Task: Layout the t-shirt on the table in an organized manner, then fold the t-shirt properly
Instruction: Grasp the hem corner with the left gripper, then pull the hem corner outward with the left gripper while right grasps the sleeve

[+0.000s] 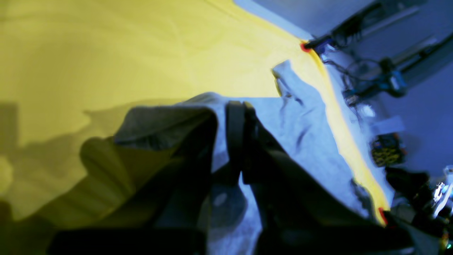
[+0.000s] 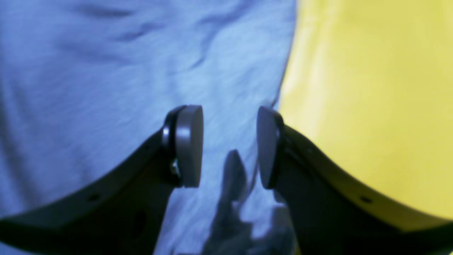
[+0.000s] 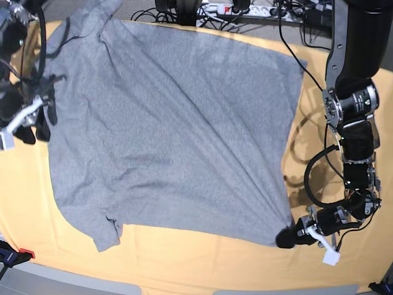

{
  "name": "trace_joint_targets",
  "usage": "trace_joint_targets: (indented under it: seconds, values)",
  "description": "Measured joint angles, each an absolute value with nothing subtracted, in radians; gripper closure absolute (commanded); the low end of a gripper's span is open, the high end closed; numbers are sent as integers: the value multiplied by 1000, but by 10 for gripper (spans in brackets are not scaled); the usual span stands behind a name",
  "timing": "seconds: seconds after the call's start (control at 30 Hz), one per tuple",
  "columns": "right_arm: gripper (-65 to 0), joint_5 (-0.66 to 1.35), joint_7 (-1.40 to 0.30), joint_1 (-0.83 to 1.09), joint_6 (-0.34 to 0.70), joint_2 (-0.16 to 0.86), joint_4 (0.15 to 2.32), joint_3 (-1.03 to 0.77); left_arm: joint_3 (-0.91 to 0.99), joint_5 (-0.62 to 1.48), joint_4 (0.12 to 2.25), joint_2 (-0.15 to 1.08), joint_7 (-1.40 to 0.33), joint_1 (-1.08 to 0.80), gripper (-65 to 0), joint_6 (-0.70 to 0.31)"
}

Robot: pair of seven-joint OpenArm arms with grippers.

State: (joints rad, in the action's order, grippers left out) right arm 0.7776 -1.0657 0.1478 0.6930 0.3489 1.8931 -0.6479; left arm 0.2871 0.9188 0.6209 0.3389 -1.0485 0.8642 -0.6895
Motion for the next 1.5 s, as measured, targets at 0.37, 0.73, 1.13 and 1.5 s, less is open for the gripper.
trace_joint_targets:
  seconds: [0.37,0.73,1.13,1.5]
  values:
    - [-356,530,-878,-5,633,347,1579,-545,287,927,621,365,-994,749,0,-690]
    - [-356,660,-942,-306,690,506,1227,-546,282,876,620,516,-970,713,0,-674]
    - [-356,724,-988,-305,692,422,1225,-456,282,952,620,633,-997,711,0,-671]
    - [-363,420,-833,-300,637,376,1225,-368,282,980,620,624,-1022,711,0,-672]
